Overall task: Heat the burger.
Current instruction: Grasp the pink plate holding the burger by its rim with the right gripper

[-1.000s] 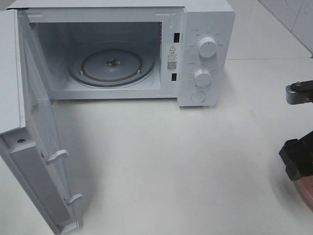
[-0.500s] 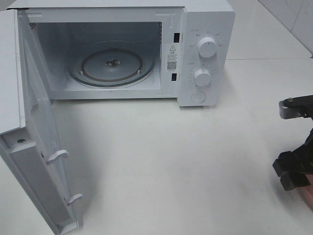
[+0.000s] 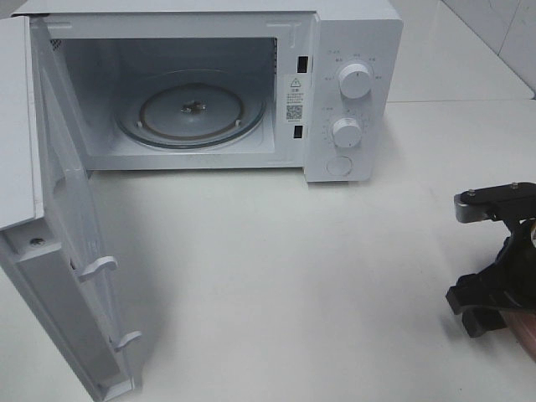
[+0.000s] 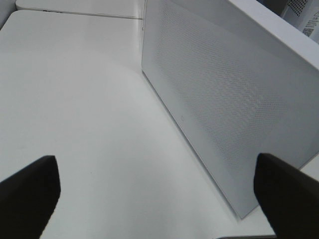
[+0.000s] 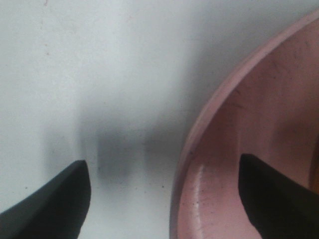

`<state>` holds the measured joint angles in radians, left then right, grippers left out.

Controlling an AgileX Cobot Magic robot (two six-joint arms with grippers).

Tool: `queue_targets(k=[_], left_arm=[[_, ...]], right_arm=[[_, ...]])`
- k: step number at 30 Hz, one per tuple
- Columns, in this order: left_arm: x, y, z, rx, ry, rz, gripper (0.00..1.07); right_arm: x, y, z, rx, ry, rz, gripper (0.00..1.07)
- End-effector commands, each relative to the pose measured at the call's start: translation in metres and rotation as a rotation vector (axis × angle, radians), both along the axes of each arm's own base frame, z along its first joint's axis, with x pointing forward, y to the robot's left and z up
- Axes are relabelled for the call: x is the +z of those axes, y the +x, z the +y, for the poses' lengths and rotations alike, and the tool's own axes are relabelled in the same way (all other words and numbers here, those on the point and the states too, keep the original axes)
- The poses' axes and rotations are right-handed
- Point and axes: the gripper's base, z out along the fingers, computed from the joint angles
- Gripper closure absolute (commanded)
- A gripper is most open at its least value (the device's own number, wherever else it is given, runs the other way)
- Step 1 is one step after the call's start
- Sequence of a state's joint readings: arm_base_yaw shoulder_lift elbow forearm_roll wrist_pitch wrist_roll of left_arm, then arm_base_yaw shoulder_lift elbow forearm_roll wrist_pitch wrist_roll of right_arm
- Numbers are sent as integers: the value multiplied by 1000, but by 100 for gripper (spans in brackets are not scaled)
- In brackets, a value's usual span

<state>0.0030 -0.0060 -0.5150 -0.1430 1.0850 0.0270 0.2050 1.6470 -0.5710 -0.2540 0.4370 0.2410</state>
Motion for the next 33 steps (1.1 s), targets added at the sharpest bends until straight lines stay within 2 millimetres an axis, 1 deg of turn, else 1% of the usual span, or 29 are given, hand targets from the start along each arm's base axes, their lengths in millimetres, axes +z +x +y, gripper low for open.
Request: queue_targets(k=[1,7,8,9,10,11,12,13,14,15,17,18,19,20,21,22,33], left_arm=[[1,-2,0,-4,1,-32,9],[1,-2,0,-4,1,-32,9],[1,-2,0,-4,1,-32,9],[1,-2,0,-4,1,-32,9],[1,-2,0,-4,1,-32,9],[1,-2,0,-4,1,-32,9],[1,-2,0,-4,1,-32,9],[1,-2,0,-4,1,-32,9],[1,-2,0,-4,1,-32,9],[1,-2,0,-4,1,-32,9],[1,-2,0,-4,1,-32,9],[1,-2,0,-4,1,-32,9],[1,-2,0,-4,1,-32,9],[1,-2,0,-4,1,-32,9],[1,-2,0,-4,1,-32,9],[1,-2,0,-4,1,-32,9],[1,-2,0,-4,1,-32,9]], right_arm=[[-8,0,-1,-4,-7,19,31],[-12,0,-1,-5,-10,33,31],[-13,0,-1,-9,-11,39,34],[-14,0,-2,-10,-13,43,40],[-14,0,-2,-10,-13,43,40],[-14,0,-2,-11,-17,47,44],[-14,0,-2,-11,-17,47,44],[-15,-1,-2,-24,-20,48,55],[-15,0,-3,-32,-22,46,61],[-15,0,-3,-32,-22,46,61],[-14,0,-4,-36,-35,39,85],[-14,0,-4,-36,-35,39,85],[-14,0,-4,-32,-40,39,92],[-14,0,-5,-20,-47,37,103],[-14,0,-5,-20,-47,37,103],[-14,0,-5,-18,-49,38,107],[-13,0,-4,-19,-59,48,107]])
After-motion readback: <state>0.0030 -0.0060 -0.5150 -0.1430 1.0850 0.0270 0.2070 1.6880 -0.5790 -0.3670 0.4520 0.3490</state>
